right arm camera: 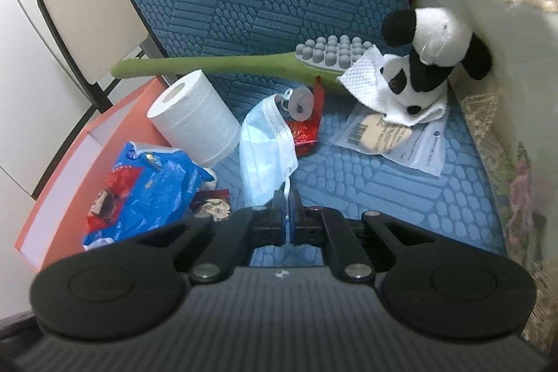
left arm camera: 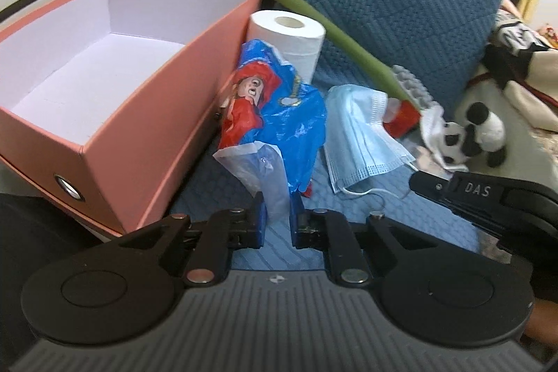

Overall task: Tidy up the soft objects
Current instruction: 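Lift the mask with the right tool while the left tool lifts the snack bag toward the pink box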

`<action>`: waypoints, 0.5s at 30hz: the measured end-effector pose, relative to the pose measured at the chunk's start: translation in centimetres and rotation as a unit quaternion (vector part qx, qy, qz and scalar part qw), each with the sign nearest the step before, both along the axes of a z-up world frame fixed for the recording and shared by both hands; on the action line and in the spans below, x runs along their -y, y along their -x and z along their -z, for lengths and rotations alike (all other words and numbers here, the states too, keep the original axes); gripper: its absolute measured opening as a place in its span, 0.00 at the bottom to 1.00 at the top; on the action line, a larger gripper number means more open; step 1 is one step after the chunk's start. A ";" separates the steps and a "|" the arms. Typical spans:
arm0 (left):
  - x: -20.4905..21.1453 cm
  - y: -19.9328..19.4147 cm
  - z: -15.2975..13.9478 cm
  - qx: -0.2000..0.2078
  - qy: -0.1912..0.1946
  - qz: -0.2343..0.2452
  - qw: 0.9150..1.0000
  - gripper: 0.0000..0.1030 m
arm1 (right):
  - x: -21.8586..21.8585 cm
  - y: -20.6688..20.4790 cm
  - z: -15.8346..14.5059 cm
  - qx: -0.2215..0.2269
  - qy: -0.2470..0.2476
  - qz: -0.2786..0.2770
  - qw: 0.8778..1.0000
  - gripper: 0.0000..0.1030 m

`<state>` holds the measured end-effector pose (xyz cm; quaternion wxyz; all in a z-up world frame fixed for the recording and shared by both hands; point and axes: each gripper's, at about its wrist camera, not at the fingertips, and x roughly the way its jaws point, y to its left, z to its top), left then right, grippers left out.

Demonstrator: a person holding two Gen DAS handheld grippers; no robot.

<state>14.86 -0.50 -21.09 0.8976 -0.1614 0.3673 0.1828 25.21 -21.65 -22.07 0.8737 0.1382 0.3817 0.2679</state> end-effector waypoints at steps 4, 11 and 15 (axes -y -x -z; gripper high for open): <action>0.4 0.7 -0.2 0.007 0.018 0.015 1.000 0.15 | 0.6 1.1 -0.7 -0.003 0.012 0.018 1.000 0.05; 0.3 2.0 -1.2 0.026 0.063 0.034 0.997 0.15 | 1.9 3.9 -3.4 0.026 0.049 0.062 0.997 0.05; 0.8 2.4 -1.8 0.032 0.077 0.053 0.995 0.15 | 2.9 5.7 -3.6 0.014 0.068 0.084 0.994 0.05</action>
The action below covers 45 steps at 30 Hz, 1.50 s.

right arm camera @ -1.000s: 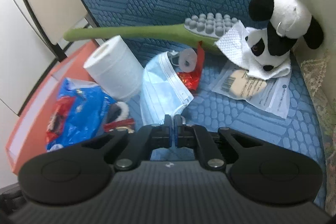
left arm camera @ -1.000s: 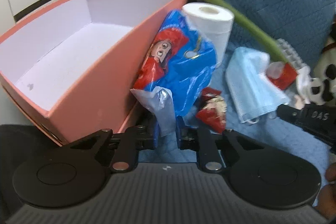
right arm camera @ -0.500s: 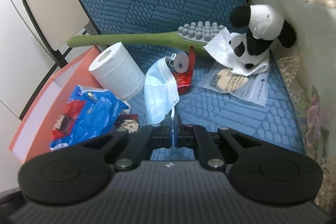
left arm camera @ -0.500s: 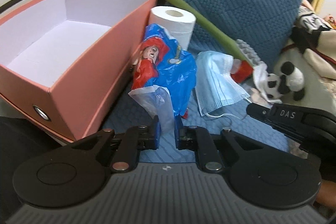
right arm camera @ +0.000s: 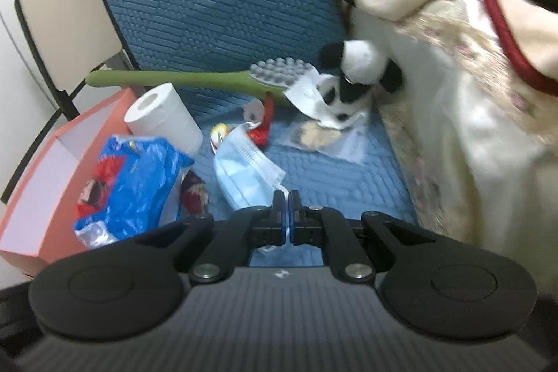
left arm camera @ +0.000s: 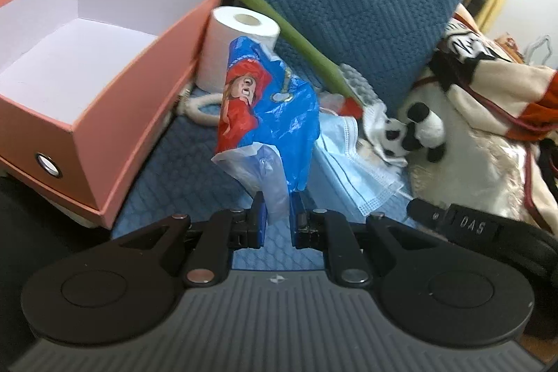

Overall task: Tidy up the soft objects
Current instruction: 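Lift the mask with the right tool while the left tool lifts the snack bag toward the pink box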

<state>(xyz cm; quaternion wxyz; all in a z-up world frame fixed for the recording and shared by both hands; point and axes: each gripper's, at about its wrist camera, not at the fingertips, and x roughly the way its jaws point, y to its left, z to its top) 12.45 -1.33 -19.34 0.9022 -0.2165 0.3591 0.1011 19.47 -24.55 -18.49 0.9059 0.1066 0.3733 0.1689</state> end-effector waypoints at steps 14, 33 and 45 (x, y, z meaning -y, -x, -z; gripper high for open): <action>1.6 1.8 2.0 -0.055 -0.007 0.043 0.998 0.40 | -0.3 1.6 1.8 -0.046 0.037 0.006 0.998 0.09; 0.5 3.7 0.8 -0.035 -0.060 0.040 0.997 0.77 | -1.3 0.7 1.7 0.019 0.011 -0.007 1.000 0.71; -0.4 1.3 2.5 -0.012 -0.052 0.083 0.995 0.60 | -2.7 -3.0 4.5 -0.023 0.017 -0.038 0.999 0.49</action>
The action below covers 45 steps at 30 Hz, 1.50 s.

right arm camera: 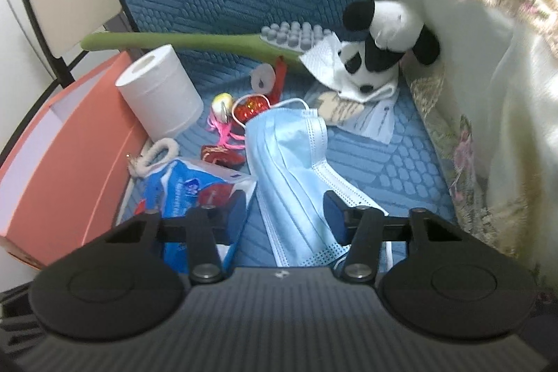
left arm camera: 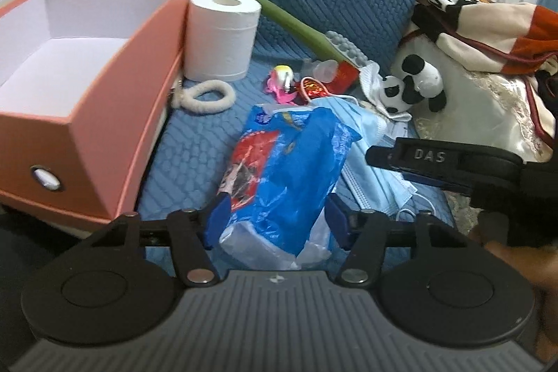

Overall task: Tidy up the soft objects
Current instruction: 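Lift the mask with the right tool while the left tool lifts the snack bag toward the pink box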

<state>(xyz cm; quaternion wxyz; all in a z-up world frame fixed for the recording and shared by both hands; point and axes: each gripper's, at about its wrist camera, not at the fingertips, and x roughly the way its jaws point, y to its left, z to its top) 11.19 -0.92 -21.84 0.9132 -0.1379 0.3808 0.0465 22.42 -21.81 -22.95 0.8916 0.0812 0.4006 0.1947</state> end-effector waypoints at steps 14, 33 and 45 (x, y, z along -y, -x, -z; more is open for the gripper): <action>1.5 -3.2 2.2 0.000 -0.023 0.067 0.997 0.28 | -2.2 -2.5 2.2 -0.026 0.051 -0.031 0.998 0.34; 0.8 -3.4 1.3 0.002 -0.014 0.045 0.999 0.01 | -2.0 0.0 -0.2 0.006 0.072 -0.034 0.997 0.06; -1.5 -2.6 -1.9 0.006 0.027 0.038 0.999 0.01 | -1.9 2.5 -1.8 -0.015 0.058 -0.023 0.998 0.06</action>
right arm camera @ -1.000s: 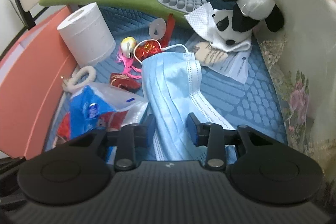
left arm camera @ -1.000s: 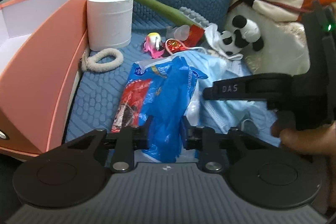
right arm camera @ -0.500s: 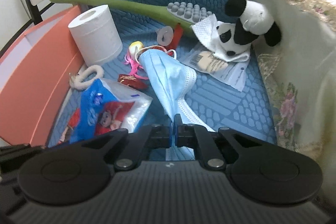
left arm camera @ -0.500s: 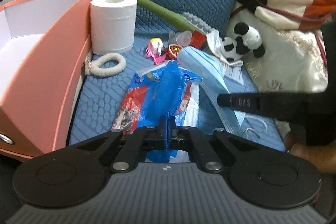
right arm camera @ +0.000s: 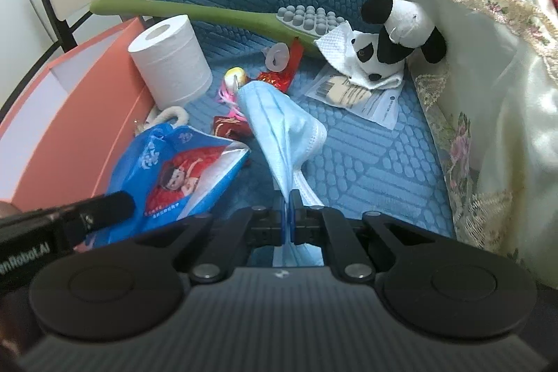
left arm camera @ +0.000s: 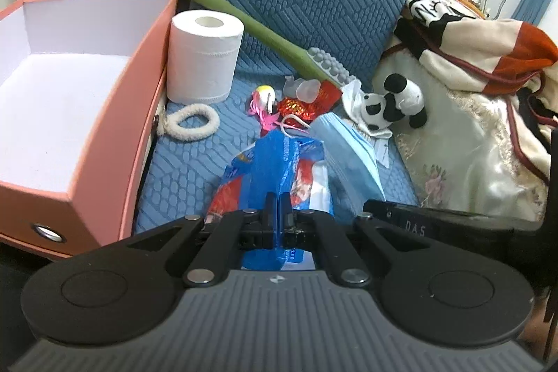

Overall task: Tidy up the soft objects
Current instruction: 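Lift the mask with the right tool while the left tool lifts the snack bag toward the pink box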

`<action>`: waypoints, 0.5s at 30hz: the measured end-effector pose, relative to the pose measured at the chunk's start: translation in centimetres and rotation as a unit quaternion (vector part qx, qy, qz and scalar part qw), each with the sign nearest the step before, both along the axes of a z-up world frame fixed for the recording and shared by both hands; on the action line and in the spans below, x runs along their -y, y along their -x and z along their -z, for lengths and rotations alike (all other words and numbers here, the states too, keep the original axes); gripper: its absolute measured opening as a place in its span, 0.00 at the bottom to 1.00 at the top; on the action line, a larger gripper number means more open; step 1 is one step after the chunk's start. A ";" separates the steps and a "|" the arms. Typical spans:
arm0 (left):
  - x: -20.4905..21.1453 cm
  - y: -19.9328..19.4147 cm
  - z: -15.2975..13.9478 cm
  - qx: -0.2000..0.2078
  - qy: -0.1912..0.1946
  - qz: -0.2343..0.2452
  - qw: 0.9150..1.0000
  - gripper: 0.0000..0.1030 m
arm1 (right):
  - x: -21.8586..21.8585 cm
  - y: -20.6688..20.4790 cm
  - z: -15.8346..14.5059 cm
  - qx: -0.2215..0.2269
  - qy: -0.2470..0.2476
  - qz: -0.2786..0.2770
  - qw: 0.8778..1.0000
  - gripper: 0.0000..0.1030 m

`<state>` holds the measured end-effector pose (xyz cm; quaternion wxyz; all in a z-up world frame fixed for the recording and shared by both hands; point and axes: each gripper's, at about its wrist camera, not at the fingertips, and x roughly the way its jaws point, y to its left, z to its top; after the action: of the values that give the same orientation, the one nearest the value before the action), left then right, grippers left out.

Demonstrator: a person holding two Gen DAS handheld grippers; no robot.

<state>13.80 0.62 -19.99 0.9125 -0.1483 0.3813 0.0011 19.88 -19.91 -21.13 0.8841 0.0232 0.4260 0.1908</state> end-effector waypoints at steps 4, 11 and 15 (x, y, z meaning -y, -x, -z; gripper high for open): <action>-0.6 0.2 -1.2 0.002 0.003 0.006 1.000 0.01 | -0.1 0.9 -0.7 -0.002 -0.007 0.005 1.000 0.06; -1.8 0.3 -2.8 0.005 0.014 0.003 1.000 0.01 | -0.7 1.8 -2.1 0.002 -0.007 0.006 1.000 0.06; -2.3 0.2 -4.0 0.010 0.017 0.002 1.000 0.01 | -1.0 2.1 -3.4 0.005 -0.008 0.006 1.000 0.06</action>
<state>13.59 2.96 -15.99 0.9135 -0.1632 0.3726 -0.0086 17.75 -18.95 -17.70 0.8869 0.0320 0.4203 0.1890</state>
